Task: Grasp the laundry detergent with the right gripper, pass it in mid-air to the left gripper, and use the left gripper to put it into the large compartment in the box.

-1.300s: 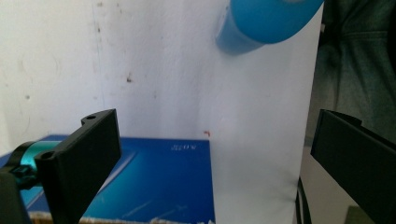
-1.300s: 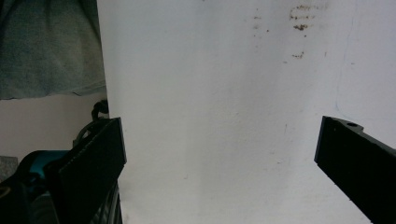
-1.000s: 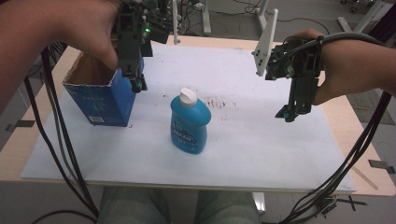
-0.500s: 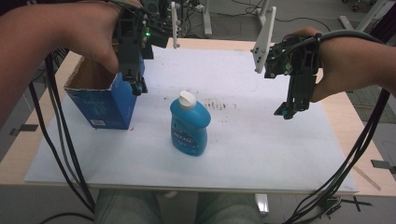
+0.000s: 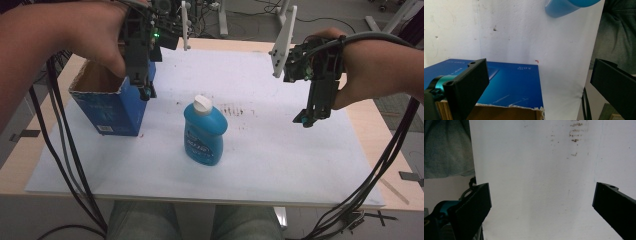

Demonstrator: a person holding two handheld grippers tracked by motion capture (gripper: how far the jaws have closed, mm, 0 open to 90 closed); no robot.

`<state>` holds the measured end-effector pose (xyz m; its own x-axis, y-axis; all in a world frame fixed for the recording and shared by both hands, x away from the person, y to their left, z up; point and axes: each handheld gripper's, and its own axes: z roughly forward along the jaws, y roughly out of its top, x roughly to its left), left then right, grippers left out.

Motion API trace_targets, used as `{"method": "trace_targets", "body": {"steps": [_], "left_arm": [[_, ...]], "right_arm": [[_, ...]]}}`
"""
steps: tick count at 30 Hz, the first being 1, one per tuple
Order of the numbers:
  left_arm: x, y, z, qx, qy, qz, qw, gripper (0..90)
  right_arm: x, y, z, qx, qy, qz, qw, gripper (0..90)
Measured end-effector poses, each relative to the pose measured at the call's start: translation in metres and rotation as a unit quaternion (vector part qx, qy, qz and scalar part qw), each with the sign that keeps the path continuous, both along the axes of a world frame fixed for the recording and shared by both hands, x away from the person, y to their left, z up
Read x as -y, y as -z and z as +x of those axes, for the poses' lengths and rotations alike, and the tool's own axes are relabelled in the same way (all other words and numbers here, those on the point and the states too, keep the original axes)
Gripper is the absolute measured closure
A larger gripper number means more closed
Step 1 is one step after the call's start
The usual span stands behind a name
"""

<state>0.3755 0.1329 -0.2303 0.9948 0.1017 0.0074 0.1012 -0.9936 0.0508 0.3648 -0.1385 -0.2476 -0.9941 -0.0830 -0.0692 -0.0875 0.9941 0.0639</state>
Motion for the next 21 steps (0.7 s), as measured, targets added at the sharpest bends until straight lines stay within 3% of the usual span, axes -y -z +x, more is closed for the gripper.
{"method": "trace_targets", "body": {"steps": [5, 11, 16, 21], "left_arm": [[-0.001, 0.003, -0.003, 0.001, 0.005, 0.0, 1.0, 1.8], [0.001, 0.004, -0.004, 0.002, 0.015, 0.002, 0.9999, 1.8], [0.001, 0.007, -0.004, 0.001, 0.02, -0.001, 0.9998, 1.8], [-0.001, 0.009, -0.006, 0.008, 0.023, -0.001, 0.9997, 1.8]], "right_arm": [[0.002, 0.004, -0.008, -0.002, 0.01, 0.01, 0.9999, 1.0], [0.007, 0.013, -0.019, -0.015, 0.041, 0.054, 0.9976, 1.0], [0.008, 0.028, -0.031, -0.029, 0.07, 0.106, 0.9914, 1.0], [0.006, 0.047, -0.04, -0.035, 0.091, 0.168, 0.9809, 1.0]]}}
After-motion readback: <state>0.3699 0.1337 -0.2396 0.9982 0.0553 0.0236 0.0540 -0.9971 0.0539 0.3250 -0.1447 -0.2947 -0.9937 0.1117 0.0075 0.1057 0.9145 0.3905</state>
